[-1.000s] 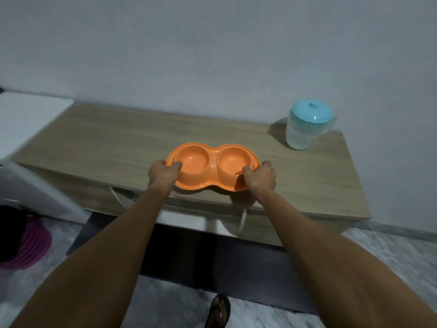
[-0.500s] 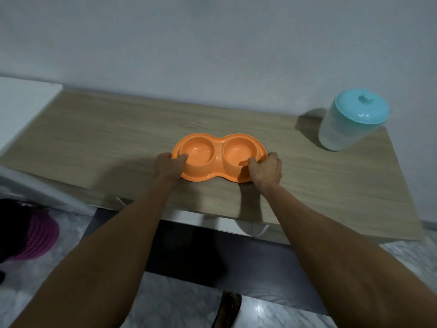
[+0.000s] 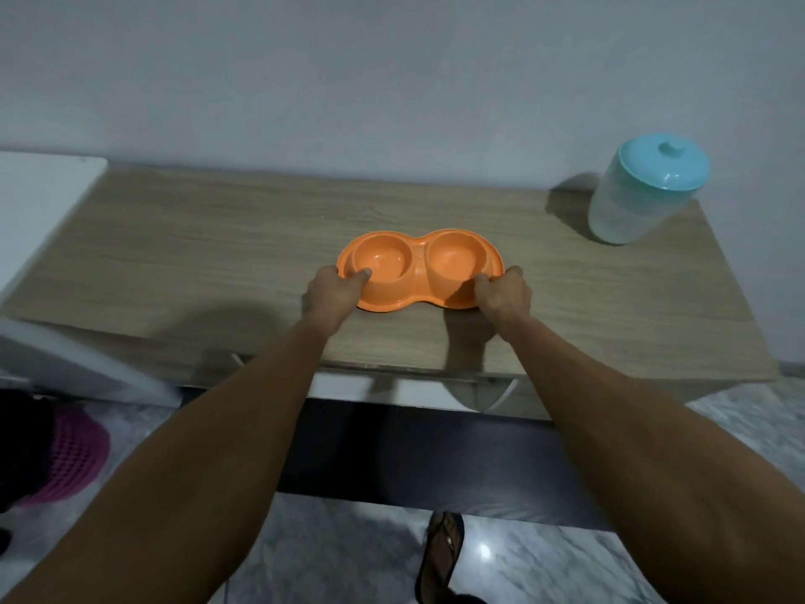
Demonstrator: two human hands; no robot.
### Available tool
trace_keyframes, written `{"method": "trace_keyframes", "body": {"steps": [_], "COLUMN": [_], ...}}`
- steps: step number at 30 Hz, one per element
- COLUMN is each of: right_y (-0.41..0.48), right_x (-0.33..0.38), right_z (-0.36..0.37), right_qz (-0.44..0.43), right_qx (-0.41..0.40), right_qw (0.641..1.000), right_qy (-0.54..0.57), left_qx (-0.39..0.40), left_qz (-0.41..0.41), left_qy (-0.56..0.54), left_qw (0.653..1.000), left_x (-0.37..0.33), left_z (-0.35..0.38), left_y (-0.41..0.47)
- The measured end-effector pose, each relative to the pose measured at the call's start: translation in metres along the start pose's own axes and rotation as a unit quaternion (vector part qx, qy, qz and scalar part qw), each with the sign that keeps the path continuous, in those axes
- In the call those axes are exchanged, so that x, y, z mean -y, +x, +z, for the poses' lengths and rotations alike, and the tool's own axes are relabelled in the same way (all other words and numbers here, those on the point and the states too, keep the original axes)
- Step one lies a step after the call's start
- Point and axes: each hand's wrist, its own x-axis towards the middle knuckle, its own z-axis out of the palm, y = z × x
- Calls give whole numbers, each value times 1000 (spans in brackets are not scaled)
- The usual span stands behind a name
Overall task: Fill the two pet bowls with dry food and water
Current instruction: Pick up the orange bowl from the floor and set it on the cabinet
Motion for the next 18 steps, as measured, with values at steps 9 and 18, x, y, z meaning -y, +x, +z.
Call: {"method": "trace_keyframes", "body": {"steps": [9,18], "right_y": [-125,-229], "right_x": [-23,-51], "right_z": [28,133], "right_qz": [11,-27], "right_qx": [-70,-19], "right_qw": [997,999], "right_qy": [20,2], "left_qx": [28,21], "left_qz": [90,136], "left_qy": [22,1], "left_qw": [995,991], "left_x": [48,177], "left_z": [-72,-141], "left_y": [-38,-68]}}
